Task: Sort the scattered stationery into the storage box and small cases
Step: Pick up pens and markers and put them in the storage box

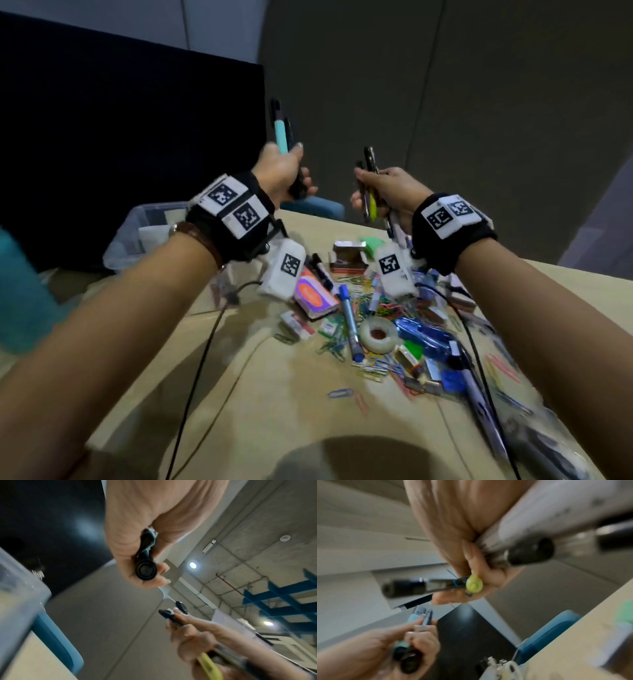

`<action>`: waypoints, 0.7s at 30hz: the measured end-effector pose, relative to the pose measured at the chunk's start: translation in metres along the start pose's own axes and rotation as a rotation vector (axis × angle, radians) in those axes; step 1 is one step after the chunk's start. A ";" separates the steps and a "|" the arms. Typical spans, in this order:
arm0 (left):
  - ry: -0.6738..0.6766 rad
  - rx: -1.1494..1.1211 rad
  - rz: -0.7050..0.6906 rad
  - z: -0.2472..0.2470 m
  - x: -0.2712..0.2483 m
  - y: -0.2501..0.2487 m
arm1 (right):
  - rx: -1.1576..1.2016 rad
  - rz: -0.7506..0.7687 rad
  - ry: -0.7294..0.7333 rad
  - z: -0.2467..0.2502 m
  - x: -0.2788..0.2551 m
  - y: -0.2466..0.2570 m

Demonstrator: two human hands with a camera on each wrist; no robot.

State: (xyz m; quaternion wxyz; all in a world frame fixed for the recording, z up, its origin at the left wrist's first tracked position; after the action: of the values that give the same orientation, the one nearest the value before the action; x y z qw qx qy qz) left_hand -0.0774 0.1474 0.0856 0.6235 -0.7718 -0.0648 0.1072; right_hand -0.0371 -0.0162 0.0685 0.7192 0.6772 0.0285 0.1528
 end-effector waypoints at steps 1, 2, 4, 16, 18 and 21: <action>-0.054 0.000 -0.022 0.013 0.002 -0.008 | 0.000 0.009 0.023 -0.015 0.005 0.006; -0.086 -0.006 -0.016 0.026 0.003 -0.016 | 0.001 0.016 0.062 -0.031 0.009 0.011; -0.076 -0.032 0.070 0.056 0.007 -0.025 | -0.007 0.031 0.172 -0.057 0.011 0.019; -0.167 0.228 0.420 0.139 -0.002 -0.013 | -0.064 0.010 0.342 -0.107 0.036 -0.002; -0.181 0.331 0.470 0.143 0.001 -0.008 | -0.033 0.012 0.338 -0.109 0.038 -0.005; -0.152 0.496 0.522 0.147 0.007 -0.003 | -0.024 0.012 0.314 -0.109 0.041 -0.007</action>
State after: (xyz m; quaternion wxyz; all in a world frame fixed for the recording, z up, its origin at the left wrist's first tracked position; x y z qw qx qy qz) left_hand -0.1064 0.2889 0.0585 0.7368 -0.5775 0.1160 0.3320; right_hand -0.0241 0.0991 0.0597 0.7130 0.6365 0.1345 0.2615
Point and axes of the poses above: each hand's wrist, its own x-axis towards the middle knuckle, its own z-axis out of the back of the hand, y = z × x, the point moved 1 cm from there along x, towards the middle knuckle, and after that the axes turned 7 degrees about z, right-handed, at the moved point
